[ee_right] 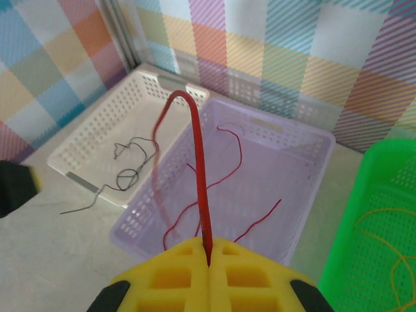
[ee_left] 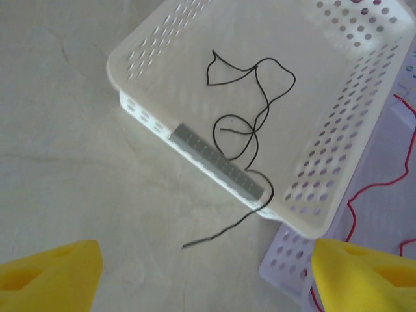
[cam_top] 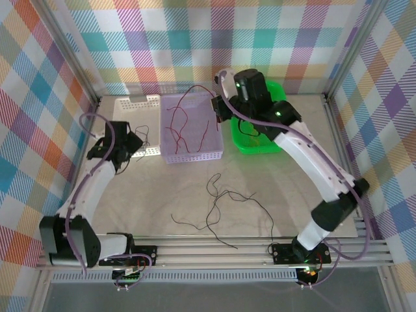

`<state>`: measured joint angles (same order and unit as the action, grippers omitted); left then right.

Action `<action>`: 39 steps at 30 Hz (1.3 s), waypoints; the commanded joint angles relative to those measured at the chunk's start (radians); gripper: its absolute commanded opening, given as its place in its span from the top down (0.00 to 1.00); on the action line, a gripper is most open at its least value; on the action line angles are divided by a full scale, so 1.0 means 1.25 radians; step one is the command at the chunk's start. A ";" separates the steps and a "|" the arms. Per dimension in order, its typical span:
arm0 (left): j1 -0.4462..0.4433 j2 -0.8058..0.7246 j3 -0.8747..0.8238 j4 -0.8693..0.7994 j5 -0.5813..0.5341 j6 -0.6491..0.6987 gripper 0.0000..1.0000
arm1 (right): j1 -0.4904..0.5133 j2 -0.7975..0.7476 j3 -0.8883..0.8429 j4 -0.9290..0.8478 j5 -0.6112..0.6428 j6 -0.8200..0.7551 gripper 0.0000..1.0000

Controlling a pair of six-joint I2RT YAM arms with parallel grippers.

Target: Untangle the cables

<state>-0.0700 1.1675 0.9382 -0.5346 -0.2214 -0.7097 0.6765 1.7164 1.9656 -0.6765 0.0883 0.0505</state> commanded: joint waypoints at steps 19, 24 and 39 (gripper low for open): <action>-0.017 -0.155 -0.254 0.132 -0.006 -0.098 0.17 | -0.043 0.496 0.392 -0.145 -0.064 -0.014 1.00; -0.017 -0.142 -0.297 0.230 0.003 -0.134 0.17 | -0.043 0.573 0.398 -0.139 -0.077 0.001 1.00; -0.021 0.028 -0.333 0.459 0.004 -0.240 0.21 | -0.044 0.630 0.416 -0.140 -0.115 0.015 0.51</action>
<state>-0.0849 1.1809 0.5331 -0.0582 -0.2020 -0.9684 0.6228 2.5759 2.4947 -0.8642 -0.0174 0.0662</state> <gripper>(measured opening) 0.794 0.466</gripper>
